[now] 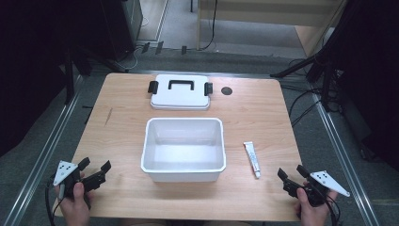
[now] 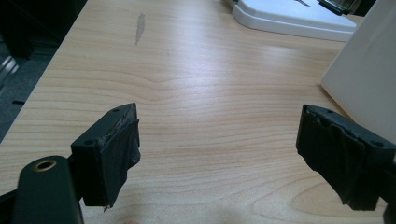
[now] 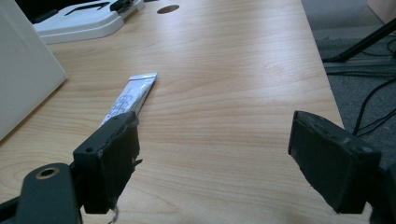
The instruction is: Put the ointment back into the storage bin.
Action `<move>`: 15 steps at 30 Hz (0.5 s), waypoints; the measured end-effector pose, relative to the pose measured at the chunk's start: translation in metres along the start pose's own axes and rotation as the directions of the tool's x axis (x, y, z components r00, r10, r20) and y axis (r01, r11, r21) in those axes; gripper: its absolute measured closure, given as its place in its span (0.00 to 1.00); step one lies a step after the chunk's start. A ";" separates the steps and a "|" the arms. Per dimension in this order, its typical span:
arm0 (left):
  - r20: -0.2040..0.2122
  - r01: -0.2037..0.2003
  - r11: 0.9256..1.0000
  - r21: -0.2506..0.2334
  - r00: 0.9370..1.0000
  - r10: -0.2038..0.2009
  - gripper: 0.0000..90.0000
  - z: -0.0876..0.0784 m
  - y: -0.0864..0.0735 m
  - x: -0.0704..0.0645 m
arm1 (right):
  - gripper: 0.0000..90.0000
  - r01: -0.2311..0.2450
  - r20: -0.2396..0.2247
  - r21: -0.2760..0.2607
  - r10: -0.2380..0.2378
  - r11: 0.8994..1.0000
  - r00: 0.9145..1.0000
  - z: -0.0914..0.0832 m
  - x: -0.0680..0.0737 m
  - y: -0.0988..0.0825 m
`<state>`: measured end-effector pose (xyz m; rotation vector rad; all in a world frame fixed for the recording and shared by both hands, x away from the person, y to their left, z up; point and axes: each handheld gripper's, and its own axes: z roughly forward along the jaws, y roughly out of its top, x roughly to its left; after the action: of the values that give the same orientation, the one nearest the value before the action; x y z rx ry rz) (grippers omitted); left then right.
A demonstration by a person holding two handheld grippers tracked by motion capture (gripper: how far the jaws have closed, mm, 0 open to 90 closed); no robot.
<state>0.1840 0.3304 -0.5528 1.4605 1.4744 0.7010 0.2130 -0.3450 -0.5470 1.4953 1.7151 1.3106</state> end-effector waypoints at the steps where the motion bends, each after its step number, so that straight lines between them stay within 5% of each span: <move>1: 0.000 0.000 1.000 0.000 1.000 0.000 0.16 0.000 0.000 0.000 | 0.18 0.000 0.000 0.000 0.000 1.000 1.000 0.000 0.000 0.000; 11: -0.002 -0.007 1.000 -0.001 1.000 0.007 0.16 0.000 0.000 0.000 | 0.20 0.058 0.017 0.139 -0.061 0.989 0.998 0.003 0.011 0.018; 14: -0.004 -0.014 1.000 0.004 1.000 0.014 0.16 0.000 0.000 -0.001 | 0.21 0.085 0.019 0.265 -0.093 0.961 0.996 0.006 0.018 0.033; 15: -0.005 -0.014 1.000 0.003 1.000 0.015 0.16 0.000 0.000 -0.001 | 0.21 0.085 0.019 0.265 -0.093 0.961 0.996 0.006 0.018 0.033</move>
<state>0.1840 0.3297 -0.5527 1.4741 1.4705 0.7119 0.2285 -0.3286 -0.5165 1.5518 1.9739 1.0386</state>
